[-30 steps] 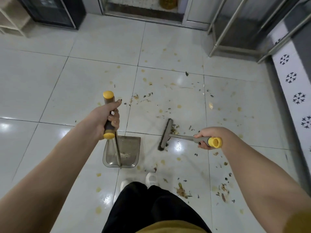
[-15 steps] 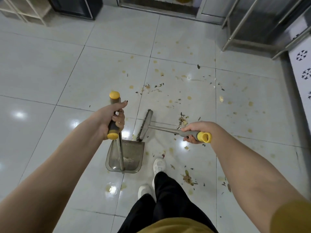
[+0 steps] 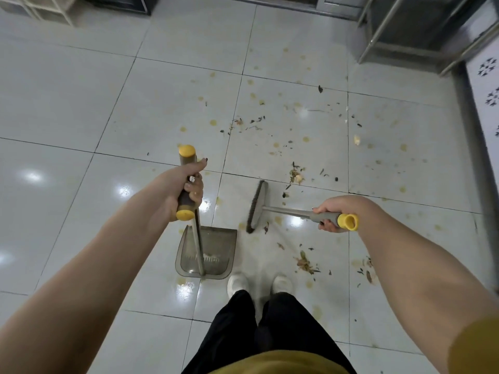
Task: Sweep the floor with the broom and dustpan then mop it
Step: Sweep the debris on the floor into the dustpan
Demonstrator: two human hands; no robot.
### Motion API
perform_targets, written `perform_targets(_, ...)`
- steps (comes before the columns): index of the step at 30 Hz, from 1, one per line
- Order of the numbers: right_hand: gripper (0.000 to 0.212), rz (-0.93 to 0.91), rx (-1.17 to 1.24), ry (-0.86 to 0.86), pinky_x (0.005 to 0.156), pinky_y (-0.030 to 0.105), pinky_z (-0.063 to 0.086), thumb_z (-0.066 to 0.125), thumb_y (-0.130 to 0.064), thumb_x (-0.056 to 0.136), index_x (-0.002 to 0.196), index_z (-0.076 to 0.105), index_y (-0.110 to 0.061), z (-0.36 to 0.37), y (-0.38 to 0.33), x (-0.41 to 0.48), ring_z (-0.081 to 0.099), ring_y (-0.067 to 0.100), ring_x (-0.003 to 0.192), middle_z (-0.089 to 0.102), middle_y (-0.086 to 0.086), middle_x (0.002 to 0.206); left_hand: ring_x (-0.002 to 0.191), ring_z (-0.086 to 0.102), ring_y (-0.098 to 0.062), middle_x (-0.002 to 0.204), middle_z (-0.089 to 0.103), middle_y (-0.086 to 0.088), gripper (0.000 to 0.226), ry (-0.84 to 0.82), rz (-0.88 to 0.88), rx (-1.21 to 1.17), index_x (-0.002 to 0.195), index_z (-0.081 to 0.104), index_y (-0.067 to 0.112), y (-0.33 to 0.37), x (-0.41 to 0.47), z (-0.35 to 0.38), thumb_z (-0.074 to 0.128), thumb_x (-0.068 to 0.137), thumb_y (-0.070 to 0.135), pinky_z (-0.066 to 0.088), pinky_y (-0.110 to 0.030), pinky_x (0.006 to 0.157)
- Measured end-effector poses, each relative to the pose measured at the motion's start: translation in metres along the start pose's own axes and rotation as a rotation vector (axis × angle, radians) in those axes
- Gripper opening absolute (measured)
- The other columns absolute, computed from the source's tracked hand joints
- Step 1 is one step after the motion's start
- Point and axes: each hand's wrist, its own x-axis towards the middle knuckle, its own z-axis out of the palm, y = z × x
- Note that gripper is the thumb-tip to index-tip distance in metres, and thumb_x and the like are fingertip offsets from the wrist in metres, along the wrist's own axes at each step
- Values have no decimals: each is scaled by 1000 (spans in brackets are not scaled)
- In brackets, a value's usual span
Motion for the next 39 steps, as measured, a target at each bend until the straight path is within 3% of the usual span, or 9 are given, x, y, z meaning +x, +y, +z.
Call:
perform_targets(3,25,0,18,40,32,18,45,53,-24,97,91,55,0,-16,12,-5,48,14,29,58,10,51,26,29,-1,42,32,8,37,10,13,25,64,38,19,-6,-3,-3,62,88,34,26,-10,29)
perform_targets(12,27,-15,-5,43,34,18,47,54,-25,96,87,54,0,-36,43,-22,49,12,29,56,10,61,27,29,-1,40,34,8,36,51,55,51,66,40,18,-33,-13,0,63,88,34,27,-9,30)
perform_targets(17,28,-27,-128,-40,34,17,46,55,-28,95,90,55,0,-12,45,-26,50,10,32,54,11,73,26,30,-2,39,34,8,36,101,92,34,67,39,17,-40,-26,-6,64,88,33,26,-9,30)
perform_targets(22,24,-47,-229,-119,33,16,44,53,-28,96,102,53,-5,35,44,-13,48,10,31,51,9,71,27,29,-1,40,34,9,33,114,139,9,68,41,18,-46,-36,-12,63,88,32,26,-9,30)
perform_targets(27,17,-61,-273,-154,34,16,43,49,-26,98,90,54,-11,66,50,-2,48,11,31,50,8,68,27,29,-1,39,35,9,34,120,127,2,67,41,18,-49,-35,-10,64,87,32,26,-9,30)
perform_targets(39,23,28,-238,64,35,19,45,58,-24,93,97,57,-2,-55,81,3,51,15,33,57,12,64,27,30,-1,40,34,9,35,83,55,6,65,40,18,-65,-28,38,63,88,32,26,-9,29)
